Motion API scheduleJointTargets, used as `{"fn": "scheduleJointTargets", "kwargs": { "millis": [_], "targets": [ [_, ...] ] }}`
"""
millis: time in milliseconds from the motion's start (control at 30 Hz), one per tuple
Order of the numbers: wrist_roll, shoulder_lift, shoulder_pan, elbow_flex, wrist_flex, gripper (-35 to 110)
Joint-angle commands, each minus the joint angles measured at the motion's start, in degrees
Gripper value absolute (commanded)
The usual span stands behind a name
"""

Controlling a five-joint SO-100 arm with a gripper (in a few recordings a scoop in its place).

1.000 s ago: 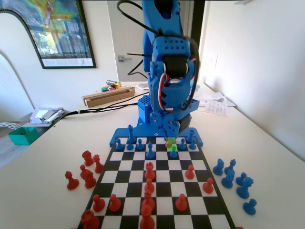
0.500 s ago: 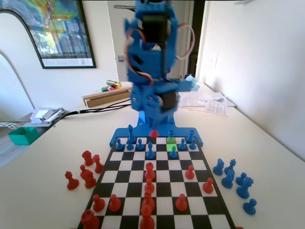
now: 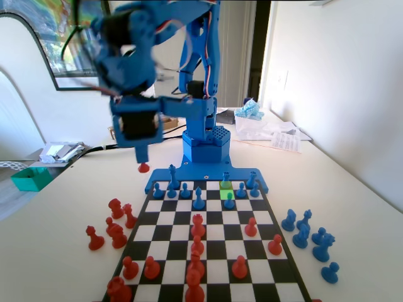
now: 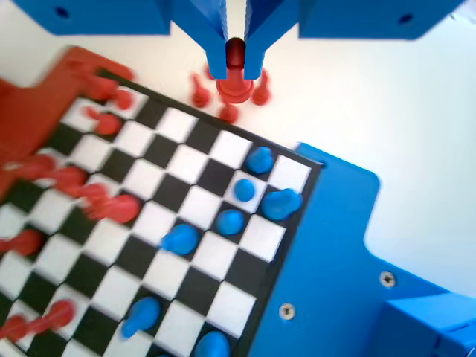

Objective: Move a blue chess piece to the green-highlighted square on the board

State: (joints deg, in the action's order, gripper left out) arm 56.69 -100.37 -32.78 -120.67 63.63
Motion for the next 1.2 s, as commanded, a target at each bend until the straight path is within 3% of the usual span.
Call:
{"fn": "scheduleJointTargets", "kwargs": {
  "millis": [0,467,900,1167],
  "targets": [
    [2.5,4.0,-6.5,4.4,-1.5,1],
    [2.3,19.9,-7.5,8.2,-13.5,1],
    [5.1,25.1,-5.7,1.8,-26.3,1],
    [7.6,25.8,-5.3,-1.4,-29.0,1]
  ]
}}
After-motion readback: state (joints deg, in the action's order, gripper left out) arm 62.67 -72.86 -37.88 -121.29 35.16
